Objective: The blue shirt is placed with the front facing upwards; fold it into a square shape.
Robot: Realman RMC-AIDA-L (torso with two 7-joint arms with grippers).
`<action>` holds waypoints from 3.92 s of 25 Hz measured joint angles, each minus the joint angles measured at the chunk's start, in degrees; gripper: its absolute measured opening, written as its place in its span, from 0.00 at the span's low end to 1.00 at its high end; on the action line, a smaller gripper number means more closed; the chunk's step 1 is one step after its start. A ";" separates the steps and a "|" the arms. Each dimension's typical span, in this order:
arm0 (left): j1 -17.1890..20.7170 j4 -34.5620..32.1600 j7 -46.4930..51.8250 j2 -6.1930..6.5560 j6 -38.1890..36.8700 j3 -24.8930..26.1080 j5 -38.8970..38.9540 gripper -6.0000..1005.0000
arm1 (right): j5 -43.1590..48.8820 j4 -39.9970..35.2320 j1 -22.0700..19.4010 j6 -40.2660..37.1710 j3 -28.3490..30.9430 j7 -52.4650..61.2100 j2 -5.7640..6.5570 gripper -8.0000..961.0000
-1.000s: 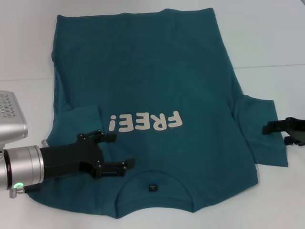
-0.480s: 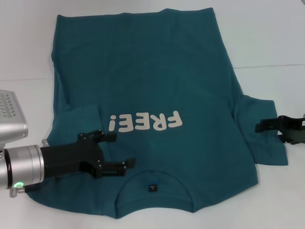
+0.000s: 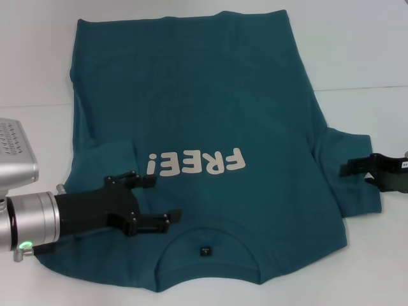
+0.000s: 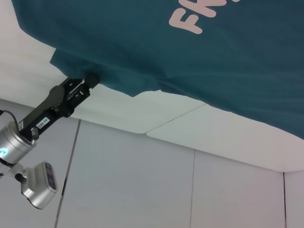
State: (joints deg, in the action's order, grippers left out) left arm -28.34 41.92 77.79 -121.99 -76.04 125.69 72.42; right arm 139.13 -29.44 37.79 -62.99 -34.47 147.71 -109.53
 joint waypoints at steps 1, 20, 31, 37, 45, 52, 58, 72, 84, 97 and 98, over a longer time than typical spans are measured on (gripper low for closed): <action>-0.03 0.00 0.00 0.00 0.06 -0.01 0.00 0.95 | 0.00 -0.12 -0.04 0.01 -0.01 -0.09 0.02 0.84; -0.13 0.59 0.38 0.08 0.11 0.61 0.15 0.95 | 0.16 -3.86 0.32 -1.21 -2.99 -2.18 0.97 0.06; -0.13 0.62 0.39 0.10 0.28 0.77 0.44 0.95 | 0.16 -5.67 -0.93 -3.13 -2.54 -3.35 1.39 0.02; -0.18 0.62 0.39 0.17 0.29 0.79 0.15 0.95 | 0.11 -9.00 -2.28 -4.24 -2.33 -2.77 1.66 0.02; -0.11 0.62 0.47 0.17 0.28 0.78 0.09 0.94 | 0.20 -9.14 -2.51 -4.39 -1.70 -2.70 2.75 0.02; 0.01 0.62 0.57 0.17 0.28 0.78 0.09 0.95 | 0.15 -9.21 -2.44 -4.43 -0.71 -3.16 2.86 0.02; 0.04 0.62 0.60 0.32 0.28 0.78 0.09 0.95 | 0.69 -10.91 -2.20 -4.77 -0.77 -2.73 2.95 0.02; -0.11 0.62 0.61 0.53 -0.27 0.78 0.12 0.94 | 1.60 -13.53 -0.99 -3.59 0.31 -2.67 3.36 0.04; 0.06 0.62 0.61 0.70 -0.29 0.78 0.09 0.94 | 6.03 -15.91 1.54 -4.80 0.21 -2.68 2.99 0.05; 0.32 0.61 0.39 0.65 -0.34 0.78 0.09 0.94 | 6.28 -20.43 4.74 -13.23 -0.55 -3.36 1.84 0.07; 0.33 0.59 0.35 0.63 -0.34 0.78 0.09 0.94 | 6.41 -21.09 5.32 -14.24 -0.92 -3.26 1.71 0.07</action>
State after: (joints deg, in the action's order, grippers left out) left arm -28.01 42.51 78.14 -121.36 -76.38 126.47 72.51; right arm 145.54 -50.53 43.12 -77.24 -35.39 144.46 -107.81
